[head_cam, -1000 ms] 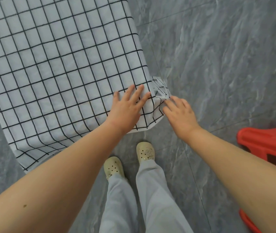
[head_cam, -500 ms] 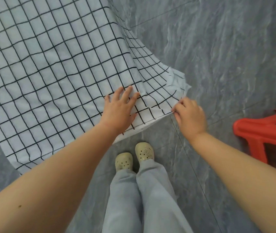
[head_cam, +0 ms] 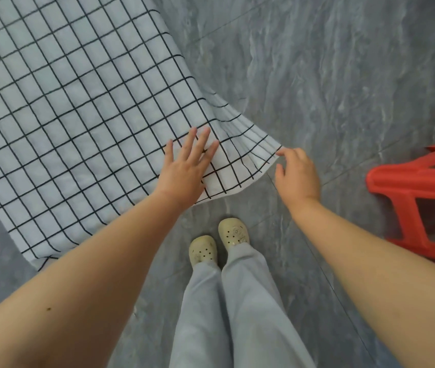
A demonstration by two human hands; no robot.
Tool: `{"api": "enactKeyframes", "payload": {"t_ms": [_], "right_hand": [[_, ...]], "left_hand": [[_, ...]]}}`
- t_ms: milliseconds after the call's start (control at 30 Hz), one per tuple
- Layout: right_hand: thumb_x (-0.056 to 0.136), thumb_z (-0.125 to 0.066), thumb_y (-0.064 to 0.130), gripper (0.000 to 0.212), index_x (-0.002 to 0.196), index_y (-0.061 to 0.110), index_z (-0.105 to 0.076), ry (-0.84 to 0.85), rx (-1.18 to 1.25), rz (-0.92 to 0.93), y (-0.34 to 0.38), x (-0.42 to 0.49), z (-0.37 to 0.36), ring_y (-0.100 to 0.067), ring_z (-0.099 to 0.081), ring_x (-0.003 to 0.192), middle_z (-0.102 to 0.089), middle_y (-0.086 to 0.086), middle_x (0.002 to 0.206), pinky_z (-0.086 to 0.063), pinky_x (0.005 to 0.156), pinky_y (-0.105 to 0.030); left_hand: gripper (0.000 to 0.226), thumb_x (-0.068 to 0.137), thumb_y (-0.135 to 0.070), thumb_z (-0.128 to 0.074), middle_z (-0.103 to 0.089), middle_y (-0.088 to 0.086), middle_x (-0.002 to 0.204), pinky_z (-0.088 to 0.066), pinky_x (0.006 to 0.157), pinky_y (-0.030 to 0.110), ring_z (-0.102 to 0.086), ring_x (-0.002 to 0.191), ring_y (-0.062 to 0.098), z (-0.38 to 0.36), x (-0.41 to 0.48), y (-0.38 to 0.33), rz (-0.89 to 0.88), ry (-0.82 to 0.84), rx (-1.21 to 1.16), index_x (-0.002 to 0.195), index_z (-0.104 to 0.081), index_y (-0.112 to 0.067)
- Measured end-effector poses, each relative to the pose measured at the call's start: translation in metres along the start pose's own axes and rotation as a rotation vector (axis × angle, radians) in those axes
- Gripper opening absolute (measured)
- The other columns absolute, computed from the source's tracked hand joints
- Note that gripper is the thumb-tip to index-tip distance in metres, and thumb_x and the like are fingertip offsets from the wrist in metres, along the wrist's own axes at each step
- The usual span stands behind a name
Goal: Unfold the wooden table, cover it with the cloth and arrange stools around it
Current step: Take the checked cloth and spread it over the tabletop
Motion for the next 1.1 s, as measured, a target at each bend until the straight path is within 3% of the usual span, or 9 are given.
{"api": "enactKeyframes", "payload": {"t_ms": [67, 167, 333, 467, 533, 667, 800, 1000, 1100], "right_hand": [[0.092, -0.053, 0.013, 0.038, 0.130, 0.015, -0.051, 0.066, 0.052, 0.137, 0.009, -0.003, 0.003, -0.029, -0.050, 0.115, -0.048, -0.006, 0.133, -0.045, 0.090, -0.039], [0.092, -0.058, 0.015, 0.056, 0.143, 0.015, -0.036, 0.251, 0.061, 0.273, 0.031, -0.007, -0.006, -0.028, -0.037, 0.131, -0.034, -0.006, 0.148, -0.038, 0.106, -0.039], [0.090, -0.062, 0.019, 0.076, 0.150, 0.016, -0.015, 0.407, 0.021, 0.149, 0.052, -0.010, -0.043, -0.028, -0.033, 0.135, -0.030, -0.011, 0.149, -0.037, 0.103, -0.039], [0.090, -0.061, 0.021, 0.067, 0.146, 0.015, -0.024, 0.323, -0.037, 0.059, 0.054, -0.007, -0.054, -0.027, -0.038, 0.130, -0.037, -0.009, 0.143, -0.043, 0.095, -0.038], [0.090, -0.062, 0.020, 0.063, 0.143, 0.015, -0.028, 0.291, -0.005, 0.027, 0.054, -0.005, -0.054, -0.027, -0.039, 0.129, -0.039, -0.010, 0.141, -0.043, 0.094, -0.037], [0.091, -0.058, 0.022, 0.064, 0.146, 0.013, -0.026, 0.256, 0.078, 0.098, 0.050, -0.006, -0.038, -0.027, -0.032, 0.135, -0.034, -0.010, 0.146, -0.037, 0.104, -0.038], [0.093, -0.054, 0.033, 0.062, 0.147, 0.012, -0.029, 0.119, 0.096, 0.166, 0.034, -0.010, -0.006, -0.026, -0.030, 0.138, -0.033, -0.007, 0.150, -0.030, 0.110, -0.038], [0.095, -0.044, 0.048, 0.068, 0.149, 0.012, -0.025, -0.117, 0.144, 0.052, -0.029, -0.013, 0.068, -0.023, -0.017, 0.146, -0.019, -0.009, 0.158, -0.016, 0.116, -0.037], [0.088, -0.030, 0.059, 0.078, 0.147, 0.009, -0.029, -0.260, 0.158, -0.061, -0.085, -0.012, 0.115, -0.027, -0.019, 0.145, -0.022, -0.013, 0.157, -0.016, 0.116, -0.038]], "left_hand": [[0.096, 0.089, -0.049, -0.049, 0.029, 0.005, 0.154, -0.006, 0.113, 0.060, 0.024, 0.142, 0.028, 0.001, -0.007, 0.000, 0.042, -0.054, 0.000, 0.145, 0.024, -0.023], [0.101, 0.086, -0.058, -0.049, 0.031, 0.003, 0.153, -0.005, 0.113, 0.062, 0.025, 0.141, 0.030, -0.004, -0.008, 0.003, 0.188, 0.009, -0.146, 0.144, 0.026, -0.025], [0.104, 0.083, -0.064, -0.048, 0.031, 0.006, 0.153, -0.005, 0.111, 0.064, 0.026, 0.140, 0.034, -0.024, -0.007, 0.004, 0.213, 0.066, -0.110, 0.144, 0.026, -0.023], [0.100, 0.089, -0.050, -0.051, 0.033, 0.007, 0.152, -0.007, 0.111, 0.064, 0.026, 0.140, 0.035, -0.026, -0.006, 0.002, 0.217, 0.045, -0.086, 0.143, 0.029, -0.021], [0.100, 0.088, -0.053, -0.049, 0.033, 0.006, 0.152, -0.004, 0.112, 0.064, 0.026, 0.140, 0.034, -0.025, -0.008, 0.003, 0.219, 0.042, -0.109, 0.143, 0.028, -0.022], [0.093, 0.087, -0.065, -0.035, 0.029, 0.003, 0.154, 0.003, 0.113, 0.059, 0.026, 0.141, 0.028, -0.009, -0.013, -0.003, 0.162, -0.022, -0.170, 0.144, 0.026, -0.025], [0.083, 0.088, -0.068, -0.021, 0.023, 0.000, 0.156, -0.002, 0.115, 0.057, 0.019, 0.144, 0.026, 0.020, -0.006, -0.019, 0.058, -0.092, -0.167, 0.147, 0.021, -0.027], [0.077, 0.091, -0.066, -0.021, 0.020, -0.004, 0.157, 0.001, 0.115, 0.053, 0.016, 0.145, 0.023, 0.086, 0.029, -0.082, -0.052, -0.221, -0.221, 0.149, 0.013, -0.029], [0.075, 0.091, -0.066, -0.016, 0.020, -0.004, 0.157, -0.001, 0.115, 0.054, 0.017, 0.144, 0.023, 0.126, 0.054, -0.138, -0.127, -0.275, -0.171, 0.150, 0.011, -0.029]]}}
Point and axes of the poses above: each hand's wrist, its own x-axis towards the middle knuckle, its own z-axis out of the back of the hand, y = z × x, the point moved 1 cm from there along x, towards the middle knuckle
